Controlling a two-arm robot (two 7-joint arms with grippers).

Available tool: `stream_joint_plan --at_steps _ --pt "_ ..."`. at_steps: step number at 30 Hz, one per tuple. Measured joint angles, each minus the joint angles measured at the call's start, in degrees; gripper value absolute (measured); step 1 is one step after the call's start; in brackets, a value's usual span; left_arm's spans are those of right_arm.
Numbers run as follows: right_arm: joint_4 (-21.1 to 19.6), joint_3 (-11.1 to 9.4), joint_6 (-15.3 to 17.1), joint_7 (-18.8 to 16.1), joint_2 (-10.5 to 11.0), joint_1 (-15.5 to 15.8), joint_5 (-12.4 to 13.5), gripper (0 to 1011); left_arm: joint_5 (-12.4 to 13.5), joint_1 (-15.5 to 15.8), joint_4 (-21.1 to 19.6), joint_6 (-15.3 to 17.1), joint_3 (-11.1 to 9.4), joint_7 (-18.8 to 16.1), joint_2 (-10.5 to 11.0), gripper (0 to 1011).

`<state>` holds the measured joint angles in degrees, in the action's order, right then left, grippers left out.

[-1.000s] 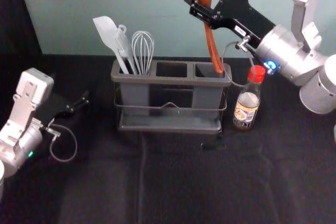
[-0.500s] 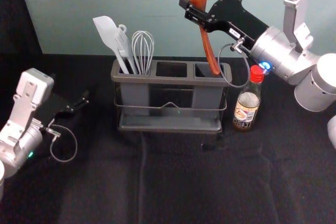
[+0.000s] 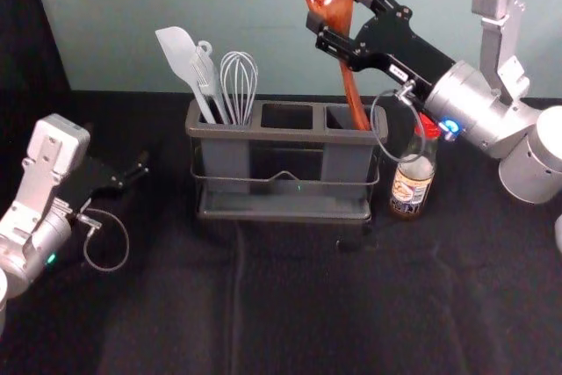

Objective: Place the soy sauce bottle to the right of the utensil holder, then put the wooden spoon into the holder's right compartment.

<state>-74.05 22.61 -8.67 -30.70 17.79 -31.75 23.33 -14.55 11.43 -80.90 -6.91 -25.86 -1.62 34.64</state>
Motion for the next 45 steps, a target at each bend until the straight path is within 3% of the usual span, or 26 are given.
stream_joint_plan --at_steps 11,25,31,45 --pt "-5.9 -0.9 2.3 0.9 2.6 3.2 0.5 825 0.0 0.0 0.0 0.0 0.0 0.0 0.0 1005" --pt "-14.3 -2.4 7.1 2.3 7.6 8.6 1.5 824 0.0 0.0 0.0 0.0 0.0 0.0 0.0 1005" --pt "-15.7 -2.3 9.6 3.0 9.1 9.7 1.6 825 0.0 0.0 0.0 0.0 0.0 0.0 0.0 1005" --pt "-14.8 -1.2 11.8 3.4 9.7 9.8 1.3 820 0.0 0.0 0.0 0.0 0.0 0.0 0.0 1005"
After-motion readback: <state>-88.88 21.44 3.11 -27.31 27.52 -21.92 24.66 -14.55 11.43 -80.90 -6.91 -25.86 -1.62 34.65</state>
